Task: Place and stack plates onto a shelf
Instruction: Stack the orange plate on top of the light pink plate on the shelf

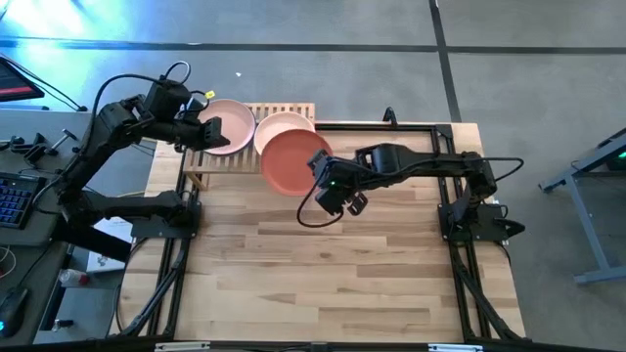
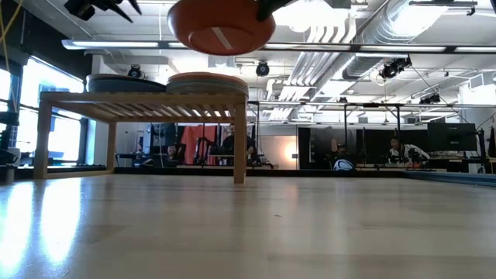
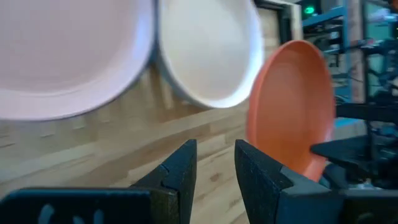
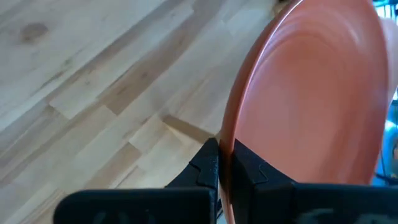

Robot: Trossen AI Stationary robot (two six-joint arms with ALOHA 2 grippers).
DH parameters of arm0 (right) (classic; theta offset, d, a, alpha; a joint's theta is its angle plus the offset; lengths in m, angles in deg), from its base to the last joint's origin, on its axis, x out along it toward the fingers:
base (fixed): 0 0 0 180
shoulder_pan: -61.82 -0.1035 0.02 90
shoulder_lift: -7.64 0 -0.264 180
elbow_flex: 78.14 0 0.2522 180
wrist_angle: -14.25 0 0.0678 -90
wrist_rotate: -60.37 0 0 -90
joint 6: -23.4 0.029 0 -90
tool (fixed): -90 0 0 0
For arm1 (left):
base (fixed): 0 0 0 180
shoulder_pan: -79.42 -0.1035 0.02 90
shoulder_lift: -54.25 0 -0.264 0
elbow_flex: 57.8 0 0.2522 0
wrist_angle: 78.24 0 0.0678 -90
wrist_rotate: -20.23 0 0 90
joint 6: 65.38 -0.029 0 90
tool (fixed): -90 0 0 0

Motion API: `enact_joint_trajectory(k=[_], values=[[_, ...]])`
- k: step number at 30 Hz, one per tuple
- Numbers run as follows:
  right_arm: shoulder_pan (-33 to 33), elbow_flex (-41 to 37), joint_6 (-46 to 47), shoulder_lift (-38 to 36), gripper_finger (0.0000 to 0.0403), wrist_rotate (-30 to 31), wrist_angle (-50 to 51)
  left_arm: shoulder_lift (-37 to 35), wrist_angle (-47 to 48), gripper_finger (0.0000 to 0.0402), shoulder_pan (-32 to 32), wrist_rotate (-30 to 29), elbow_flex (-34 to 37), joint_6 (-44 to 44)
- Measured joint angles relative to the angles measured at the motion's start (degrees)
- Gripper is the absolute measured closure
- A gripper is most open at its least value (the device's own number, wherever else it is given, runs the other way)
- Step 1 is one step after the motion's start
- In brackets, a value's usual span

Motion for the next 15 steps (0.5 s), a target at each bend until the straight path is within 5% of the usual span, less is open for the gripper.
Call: enact_joint_trajectory(k=[15], values=[[0.0, 0.0, -1.1, 0.0, 0.0403, -0.7, -2.0, 6.7, -5.3, 0.0304, 9.9, -1.7, 0.0, 2.3]])
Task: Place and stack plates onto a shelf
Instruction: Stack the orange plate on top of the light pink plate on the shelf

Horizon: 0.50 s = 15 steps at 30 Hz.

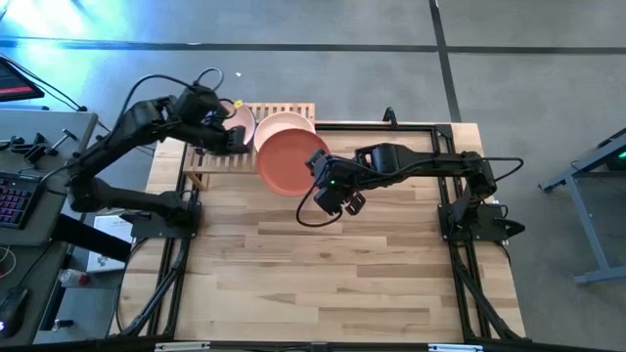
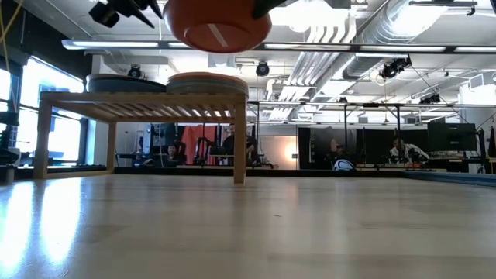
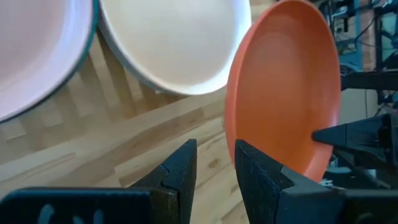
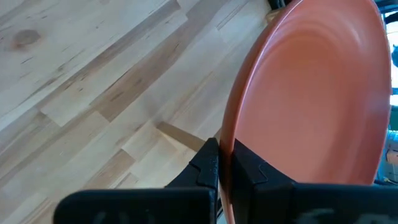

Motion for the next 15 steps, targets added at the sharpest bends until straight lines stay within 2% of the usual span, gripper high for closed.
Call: enact_joint_trajectory(k=[8, 15], values=[[0.0, 0.0, 0.1, 0.0, 0.0403, 1.3, 0.1, 3.7, -5.8, 0.0304, 2.2, 0.2, 0.0, -0.1], [-0.1, 0.0, 0.6, 0.0, 0.0403, 1.7, 0.4, 5.8, -5.7, 0.0304, 3.0, 0.2, 0.0, -0.1]])
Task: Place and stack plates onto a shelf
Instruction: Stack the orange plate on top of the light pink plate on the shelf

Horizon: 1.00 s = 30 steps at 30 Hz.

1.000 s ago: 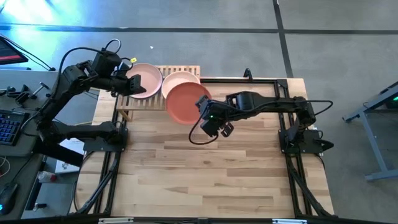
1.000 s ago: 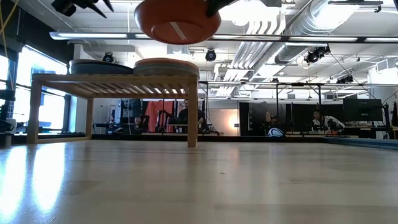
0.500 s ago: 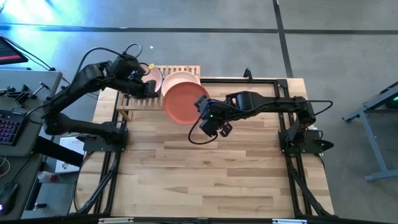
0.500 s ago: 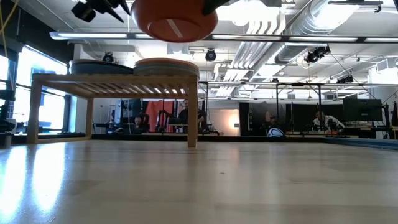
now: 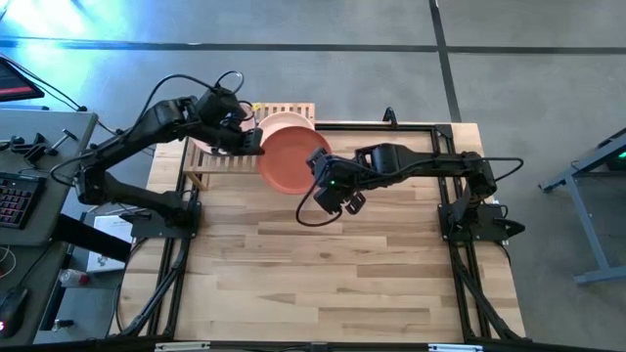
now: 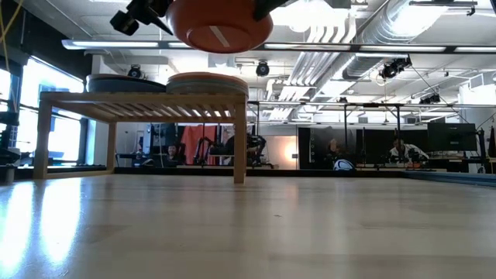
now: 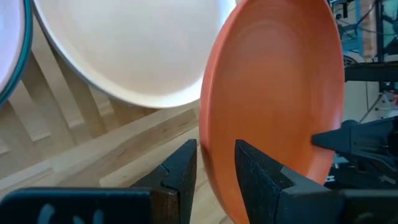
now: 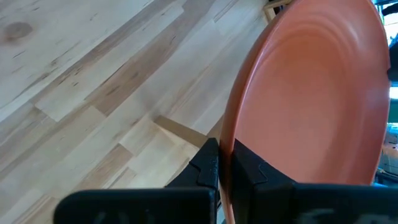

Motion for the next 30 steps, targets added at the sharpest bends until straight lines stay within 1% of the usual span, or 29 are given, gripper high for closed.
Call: enact_joint_trajectory(k=[5, 8, 11, 16, 18, 22, 30], values=[[-0.2, 0.0, 0.1, 0.0, 0.0403, 0.0, 0.0, 1.1, 0.0, 0.0305, 0.0, -0.6, 0.0, -0.6], [-0.2, 0.0, 0.1, 0.0, 0.0403, 0.0, 0.0, 1.7, 0.1, 0.0315, 0.0, -0.7, 0.0, -1.1], [-0.2, 0.0, 1.5, -0.1, 0.0403, 0.0, 0.8, 2.1, 0.1, 0.0337, 0.7, -0.9, 0.0, -1.9], [-0.2, 0.0, 2.9, -0.1, 0.0403, 0.0, 2.6, 2.2, 0.1, 0.0386, 1.8, -1.2, 0.0, -2.5], [-0.2, 0.0, 2.9, -0.1, 0.0403, 0.0, 2.5, 2.2, 0.1, 0.0396, 2.1, -1.7, 0.0, -2.4], [-0.3, 0.0, 2.8, -0.1, 0.0403, 0.0, 2.3, 2.2, 0.1, 0.0395, 2.5, -2.1, 0.0, -2.3], [-0.2, 0.0, 2.5, -0.1, 0.0403, 0.2, 2.0, 2.2, 0.1, 0.0394, 2.5, -3.0, 0.0, 1.1]])
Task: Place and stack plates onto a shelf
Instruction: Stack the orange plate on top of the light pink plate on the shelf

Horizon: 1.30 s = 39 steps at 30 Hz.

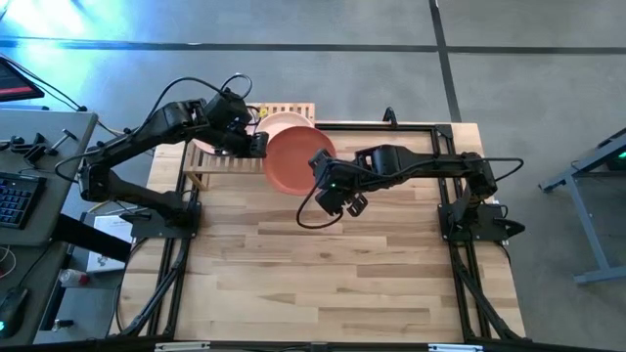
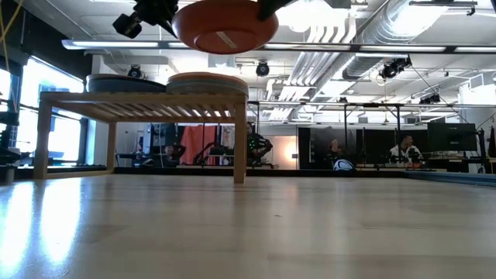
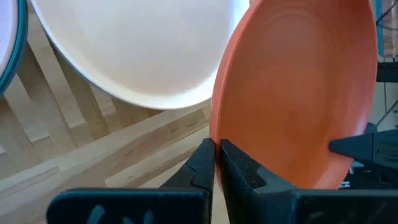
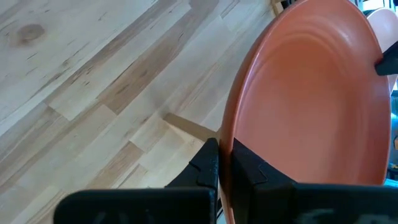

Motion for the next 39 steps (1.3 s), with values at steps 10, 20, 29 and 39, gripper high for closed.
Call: enact_joint_trajectory(k=[10, 20, 29, 39], values=[[0.0, 0.0, 0.0, 0.0, 0.0403, 0.0, -1.1, 0.1, 0.2, 0.0394, 0.0, -0.3, 0.0, 0.1], [0.0, 0.0, -0.1, 0.0, 0.0403, 0.0, -1.5, 0.2, 0.5, 0.0394, -0.3, -0.3, 0.8, -3.9], [0.0, 0.0, 0.2, 0.0, 0.0403, 0.0, -1.9, 0.2, -0.1, 0.0385, -0.5, -0.1, 0.8, -5.6], [0.0, 0.0, 0.0, 0.0, 0.0403, 0.2, -2.2, 0.2, -0.1, 0.0318, -0.5, -2.5, 0.8, -2.5]])
